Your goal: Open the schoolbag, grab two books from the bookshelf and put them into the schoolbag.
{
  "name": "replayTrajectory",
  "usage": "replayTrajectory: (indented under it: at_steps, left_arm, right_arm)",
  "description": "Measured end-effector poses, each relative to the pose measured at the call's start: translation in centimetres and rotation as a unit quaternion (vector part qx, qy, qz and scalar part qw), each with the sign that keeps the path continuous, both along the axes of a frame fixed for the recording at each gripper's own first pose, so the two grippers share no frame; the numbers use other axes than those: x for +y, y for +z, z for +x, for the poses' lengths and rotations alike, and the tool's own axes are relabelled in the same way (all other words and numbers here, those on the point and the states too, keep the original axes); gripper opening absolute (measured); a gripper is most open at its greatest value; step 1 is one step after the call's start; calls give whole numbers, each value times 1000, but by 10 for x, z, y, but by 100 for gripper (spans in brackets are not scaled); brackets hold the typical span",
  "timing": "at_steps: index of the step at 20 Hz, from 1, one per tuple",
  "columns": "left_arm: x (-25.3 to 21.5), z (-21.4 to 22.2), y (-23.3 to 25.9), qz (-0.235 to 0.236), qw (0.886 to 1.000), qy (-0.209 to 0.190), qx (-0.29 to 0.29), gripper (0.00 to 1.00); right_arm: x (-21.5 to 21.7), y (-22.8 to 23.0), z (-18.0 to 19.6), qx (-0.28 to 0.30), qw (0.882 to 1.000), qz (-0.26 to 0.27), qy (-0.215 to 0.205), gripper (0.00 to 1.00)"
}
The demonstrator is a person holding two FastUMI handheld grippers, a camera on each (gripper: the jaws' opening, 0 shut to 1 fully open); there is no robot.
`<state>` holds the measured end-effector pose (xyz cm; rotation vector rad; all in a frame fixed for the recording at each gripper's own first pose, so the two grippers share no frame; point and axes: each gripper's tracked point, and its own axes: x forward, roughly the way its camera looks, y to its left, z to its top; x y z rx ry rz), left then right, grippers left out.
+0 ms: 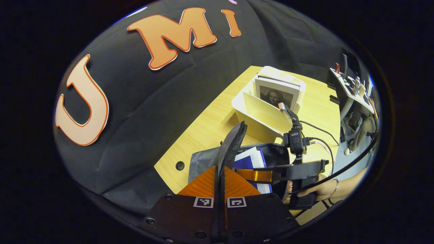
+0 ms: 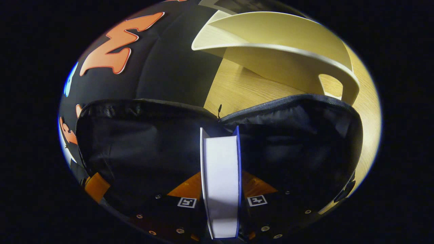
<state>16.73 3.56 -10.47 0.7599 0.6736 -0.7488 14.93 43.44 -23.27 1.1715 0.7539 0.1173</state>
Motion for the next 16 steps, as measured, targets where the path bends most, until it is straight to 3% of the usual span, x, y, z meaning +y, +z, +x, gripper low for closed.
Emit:
replayTrajectory:
  at_steps: [2,3,4,5,6,7,16]
  left_arm:
    - [7,7,-7,2,1000,9,3,1]
    - [13,6,-10,-1,1000,13,9,1]
    - [15,8,-13,-4,1000,17,13,1]
    - [16,8,-14,-8,1000,20,16,1]
    - [17,9,-15,-12,1000,22,19,1]
    - [20,9,-17,-14,999,24,20,1]
    - [29,4,-31,-45,998,33,40,0]
  right_arm:
    - [-1,-10,-2,27,1000,-17,3,47]
    - [-2,-11,-4,36,999,-18,8,38]
    - [-2,-11,-8,44,999,-19,13,52]
    - [-5,-13,-12,53,998,-25,18,75]
    - [-8,-15,-17,62,997,-33,22,90]
    - [-13,-15,-21,68,997,-36,29,94]
    - [-108,23,-51,70,993,-86,47,98]
